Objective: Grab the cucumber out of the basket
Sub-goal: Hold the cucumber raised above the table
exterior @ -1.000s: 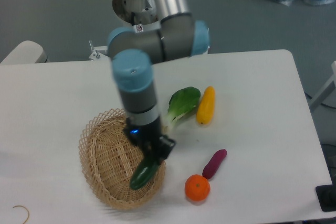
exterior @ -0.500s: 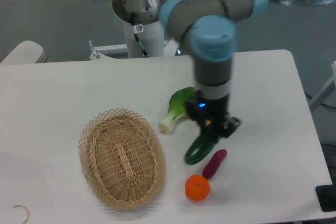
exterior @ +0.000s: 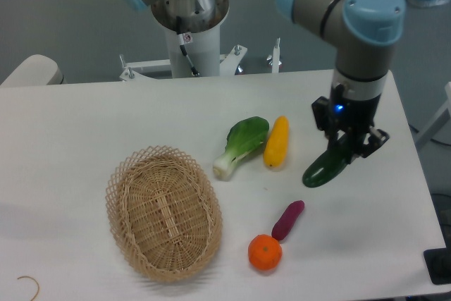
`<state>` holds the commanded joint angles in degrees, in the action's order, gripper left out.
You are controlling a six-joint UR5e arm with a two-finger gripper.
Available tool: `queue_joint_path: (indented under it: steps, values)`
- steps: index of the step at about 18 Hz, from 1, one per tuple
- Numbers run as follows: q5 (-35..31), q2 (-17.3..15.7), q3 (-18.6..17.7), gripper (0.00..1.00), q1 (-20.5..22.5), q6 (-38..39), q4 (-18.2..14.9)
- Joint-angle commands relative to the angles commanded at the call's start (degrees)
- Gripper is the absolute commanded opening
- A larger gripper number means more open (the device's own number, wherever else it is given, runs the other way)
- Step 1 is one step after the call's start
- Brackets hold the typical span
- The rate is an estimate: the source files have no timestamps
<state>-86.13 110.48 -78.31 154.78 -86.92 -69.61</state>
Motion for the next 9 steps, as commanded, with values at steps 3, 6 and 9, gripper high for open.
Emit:
queue_joint_path:
  steps: [3, 6, 9]
  values:
    - [0.0, 0.6, 0.1, 0.33, 0.0, 0.0, 0.2]
    - [0.2, 0.6, 0.2, 0.33, 0.0, 0.0, 0.3]
    - [0.2, 0.5, 0.3, 0.33, -0.1, 0.3, 0.3]
